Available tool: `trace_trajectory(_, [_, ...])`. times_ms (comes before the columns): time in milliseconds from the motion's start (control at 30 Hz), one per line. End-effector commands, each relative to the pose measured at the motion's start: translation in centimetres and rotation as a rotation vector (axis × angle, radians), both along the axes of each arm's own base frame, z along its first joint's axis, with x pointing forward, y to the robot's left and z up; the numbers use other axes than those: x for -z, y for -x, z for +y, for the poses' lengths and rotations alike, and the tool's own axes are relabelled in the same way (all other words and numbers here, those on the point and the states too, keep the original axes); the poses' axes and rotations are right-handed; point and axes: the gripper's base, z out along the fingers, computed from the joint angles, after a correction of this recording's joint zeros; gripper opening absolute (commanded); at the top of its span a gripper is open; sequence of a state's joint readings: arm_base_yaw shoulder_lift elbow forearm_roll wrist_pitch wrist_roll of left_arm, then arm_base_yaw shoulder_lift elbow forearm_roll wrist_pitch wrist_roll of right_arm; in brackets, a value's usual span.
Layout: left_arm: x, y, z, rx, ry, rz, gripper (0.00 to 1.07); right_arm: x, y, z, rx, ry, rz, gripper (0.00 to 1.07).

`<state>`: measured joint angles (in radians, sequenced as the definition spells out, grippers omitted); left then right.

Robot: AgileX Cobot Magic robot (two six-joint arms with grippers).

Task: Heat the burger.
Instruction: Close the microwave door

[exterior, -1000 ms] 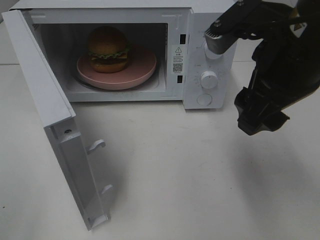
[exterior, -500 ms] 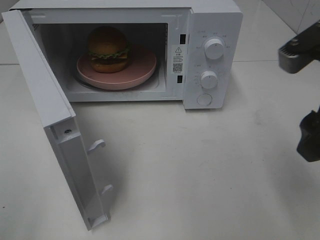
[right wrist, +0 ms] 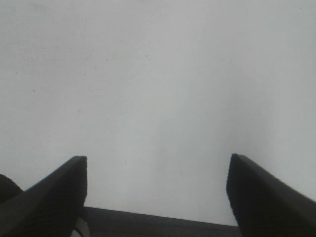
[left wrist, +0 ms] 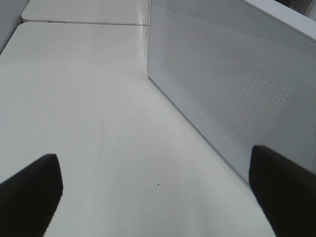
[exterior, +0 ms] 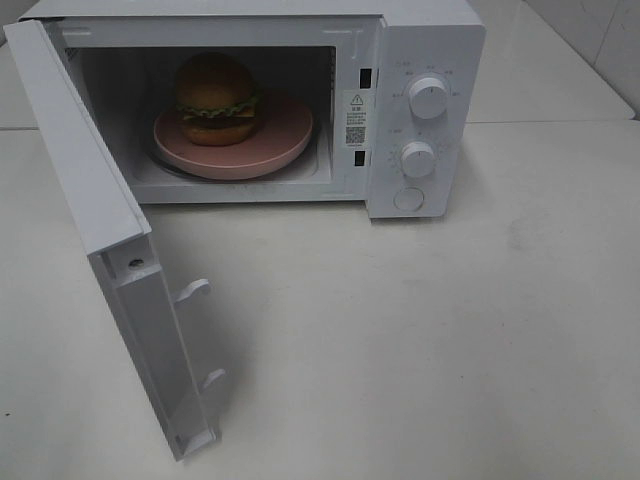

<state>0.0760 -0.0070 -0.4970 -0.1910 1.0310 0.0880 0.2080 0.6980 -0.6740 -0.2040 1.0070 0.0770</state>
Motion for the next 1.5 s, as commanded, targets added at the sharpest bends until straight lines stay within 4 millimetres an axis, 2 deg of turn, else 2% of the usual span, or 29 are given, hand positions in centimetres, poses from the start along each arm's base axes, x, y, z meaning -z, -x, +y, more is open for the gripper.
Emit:
trace_trajectory(33, [0.0,0.3,0.0,-0.002,-0.002,-0.027,0.98,0.3,1.4,-0.4,0.031,-0.021,-0.045,0.75])
trace_trajectory(67, [0.0,0.3,0.0,-0.002,-0.002,-0.027,0.98,0.5,2.5,-0.8,0.048,-0.029,-0.084,0.77])
trace_trajectory(133, [0.0,0.3,0.0,-0.002,-0.002,-0.027,0.98,0.8,2.9,-0.9,0.055,-0.037,-0.093,0.77])
trace_trajectory(167, [0.0,0.3,0.0,-0.002,-0.002,-0.027,0.98,1.2,4.0,-1.0,0.069,-0.056,-0.123,0.78])
trace_trajectory(300, [0.0,0.3,0.0,-0.002,-0.002,-0.027,0.98,1.6,5.2,-1.1,0.095,-0.087,-0.169,0.78])
trace_trajectory(367, [0.0,0.3,0.0,-0.002,-0.002,-0.027,0.98,2.0,6.6,-1.3,0.107,-0.104,-0.22,0.77])
trace_trajectory(867, [0.0,0.3,0.0,-0.002,-0.002,-0.027,0.98,2.2,11.6,-1.3,0.114,-0.159,-0.51,0.76])
trace_trajectory(1500, [0.0,0.3,0.0,-0.002,-0.003,-0.025,0.98,2.2,11.7,-1.3,0.112,-0.161,-0.517,0.76])
